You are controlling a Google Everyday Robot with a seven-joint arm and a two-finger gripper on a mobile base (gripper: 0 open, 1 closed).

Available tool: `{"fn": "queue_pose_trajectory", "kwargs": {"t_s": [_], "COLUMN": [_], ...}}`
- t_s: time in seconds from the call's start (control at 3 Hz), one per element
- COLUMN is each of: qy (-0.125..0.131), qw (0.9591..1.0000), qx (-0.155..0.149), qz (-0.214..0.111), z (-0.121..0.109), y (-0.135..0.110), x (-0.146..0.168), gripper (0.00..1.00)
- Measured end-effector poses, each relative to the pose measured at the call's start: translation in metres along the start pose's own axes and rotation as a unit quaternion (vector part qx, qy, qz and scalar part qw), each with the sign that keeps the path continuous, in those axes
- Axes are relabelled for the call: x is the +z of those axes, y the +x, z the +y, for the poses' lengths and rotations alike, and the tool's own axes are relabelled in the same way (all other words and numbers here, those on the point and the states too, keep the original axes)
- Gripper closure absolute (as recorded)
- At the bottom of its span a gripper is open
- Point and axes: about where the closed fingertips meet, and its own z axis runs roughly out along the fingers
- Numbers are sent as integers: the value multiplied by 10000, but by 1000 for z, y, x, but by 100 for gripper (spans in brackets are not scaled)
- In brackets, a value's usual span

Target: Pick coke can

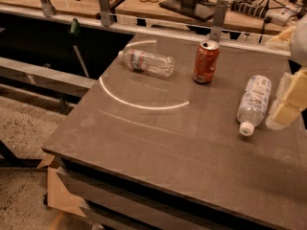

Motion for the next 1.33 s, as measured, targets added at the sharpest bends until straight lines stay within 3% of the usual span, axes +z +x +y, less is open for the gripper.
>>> {"fn": "queue_pose_trajectory", "kwargs": {"t_s": [0.33, 0.67, 1.0, 1.33], "qy": [31, -8, 36, 378], "qw": [9946, 9758, 9426, 9104], "qx": [609, 1187, 1624, 2163], "qz": [-836, -1838, -2918, -3506], "z": [-15, -30, -56, -93], "y": [29, 52, 37, 23], "x": [12, 42, 58, 55], "gripper": [0, 0, 0, 0]}}
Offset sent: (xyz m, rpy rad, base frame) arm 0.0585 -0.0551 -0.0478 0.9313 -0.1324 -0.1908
